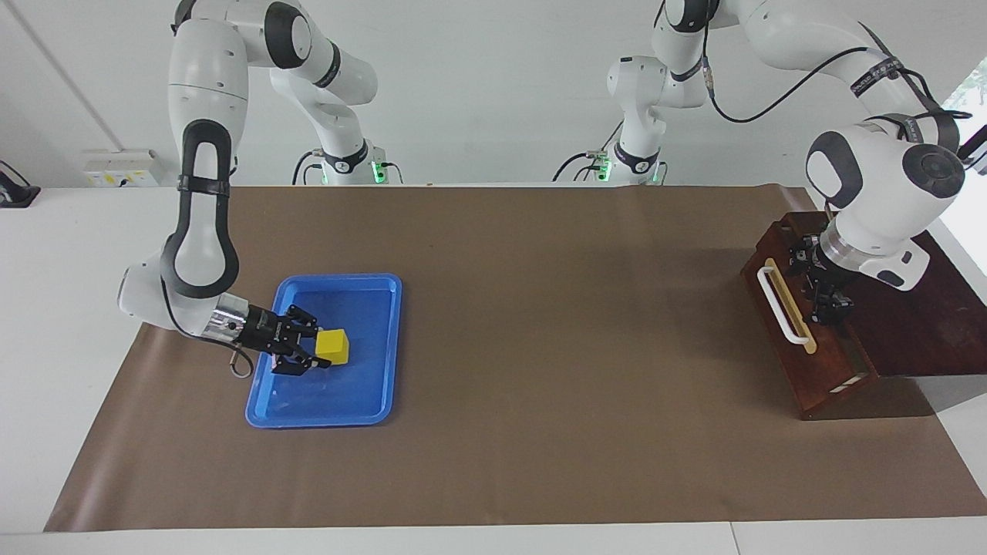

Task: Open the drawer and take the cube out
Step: 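Lower the yellow cube into the blue tray with the right gripper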

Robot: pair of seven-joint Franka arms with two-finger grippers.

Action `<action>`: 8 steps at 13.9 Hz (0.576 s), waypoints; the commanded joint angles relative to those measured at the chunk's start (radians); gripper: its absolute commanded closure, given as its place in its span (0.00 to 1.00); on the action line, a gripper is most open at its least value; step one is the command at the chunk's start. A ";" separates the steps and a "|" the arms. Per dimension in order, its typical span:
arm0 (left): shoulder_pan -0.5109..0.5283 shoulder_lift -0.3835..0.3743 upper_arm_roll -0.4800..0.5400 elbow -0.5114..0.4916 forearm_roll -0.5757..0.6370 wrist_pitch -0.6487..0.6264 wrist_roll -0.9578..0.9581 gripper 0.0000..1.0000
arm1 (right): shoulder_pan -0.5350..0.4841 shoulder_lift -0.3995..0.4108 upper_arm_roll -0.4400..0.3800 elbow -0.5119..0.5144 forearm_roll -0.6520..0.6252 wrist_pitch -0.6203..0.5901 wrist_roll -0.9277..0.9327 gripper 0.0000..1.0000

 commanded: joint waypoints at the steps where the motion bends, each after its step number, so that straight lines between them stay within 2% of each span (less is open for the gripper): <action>1: 0.002 -0.004 0.022 -0.020 0.018 0.046 0.022 0.00 | 0.001 -0.021 0.001 -0.057 0.025 0.051 -0.053 1.00; 6: 0.007 0.001 0.043 -0.021 0.018 0.057 0.021 0.00 | 0.015 -0.023 0.001 -0.068 0.027 0.060 -0.059 1.00; 7: 0.010 0.001 0.046 -0.021 0.018 0.057 0.022 0.00 | 0.017 -0.023 0.001 -0.065 0.025 0.060 -0.056 0.65; 8: 0.010 0.001 0.048 -0.021 0.018 0.057 0.022 0.00 | 0.017 -0.023 0.001 -0.058 0.024 0.051 -0.053 0.04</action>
